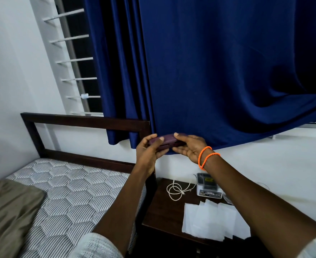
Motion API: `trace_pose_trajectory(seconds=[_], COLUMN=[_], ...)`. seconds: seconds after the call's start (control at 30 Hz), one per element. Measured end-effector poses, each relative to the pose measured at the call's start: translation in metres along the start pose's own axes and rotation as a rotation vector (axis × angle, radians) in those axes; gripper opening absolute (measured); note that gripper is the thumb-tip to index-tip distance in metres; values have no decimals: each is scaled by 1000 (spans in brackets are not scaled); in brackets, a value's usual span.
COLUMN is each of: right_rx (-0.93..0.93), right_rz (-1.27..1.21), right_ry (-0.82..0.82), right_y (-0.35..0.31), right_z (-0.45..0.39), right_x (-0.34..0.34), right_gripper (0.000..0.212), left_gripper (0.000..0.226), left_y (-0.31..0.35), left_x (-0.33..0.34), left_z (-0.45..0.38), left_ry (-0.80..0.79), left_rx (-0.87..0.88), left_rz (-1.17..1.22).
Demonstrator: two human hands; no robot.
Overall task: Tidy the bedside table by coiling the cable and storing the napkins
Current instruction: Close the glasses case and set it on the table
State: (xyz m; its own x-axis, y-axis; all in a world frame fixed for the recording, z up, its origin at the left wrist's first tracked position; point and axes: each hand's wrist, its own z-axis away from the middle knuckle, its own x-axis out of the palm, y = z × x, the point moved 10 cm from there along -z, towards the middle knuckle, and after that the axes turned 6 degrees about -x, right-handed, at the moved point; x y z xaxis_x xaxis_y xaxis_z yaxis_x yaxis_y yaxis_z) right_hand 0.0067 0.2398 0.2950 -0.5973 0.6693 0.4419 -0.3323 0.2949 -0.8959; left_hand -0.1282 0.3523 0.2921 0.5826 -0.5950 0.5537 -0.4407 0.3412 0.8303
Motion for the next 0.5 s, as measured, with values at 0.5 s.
trace_pose_trajectory(seconds=[0.5], right_rx=[-5], right_rz=[20], right_ry=[20], right_y=[2], right_z=[-3], right_x=[-4], right_gripper=[42], left_gripper=[39], left_y=[-2], left_x=[-7], left_z=[1], left_ry=[39], left_rx=[-8], left_rz=[-31])
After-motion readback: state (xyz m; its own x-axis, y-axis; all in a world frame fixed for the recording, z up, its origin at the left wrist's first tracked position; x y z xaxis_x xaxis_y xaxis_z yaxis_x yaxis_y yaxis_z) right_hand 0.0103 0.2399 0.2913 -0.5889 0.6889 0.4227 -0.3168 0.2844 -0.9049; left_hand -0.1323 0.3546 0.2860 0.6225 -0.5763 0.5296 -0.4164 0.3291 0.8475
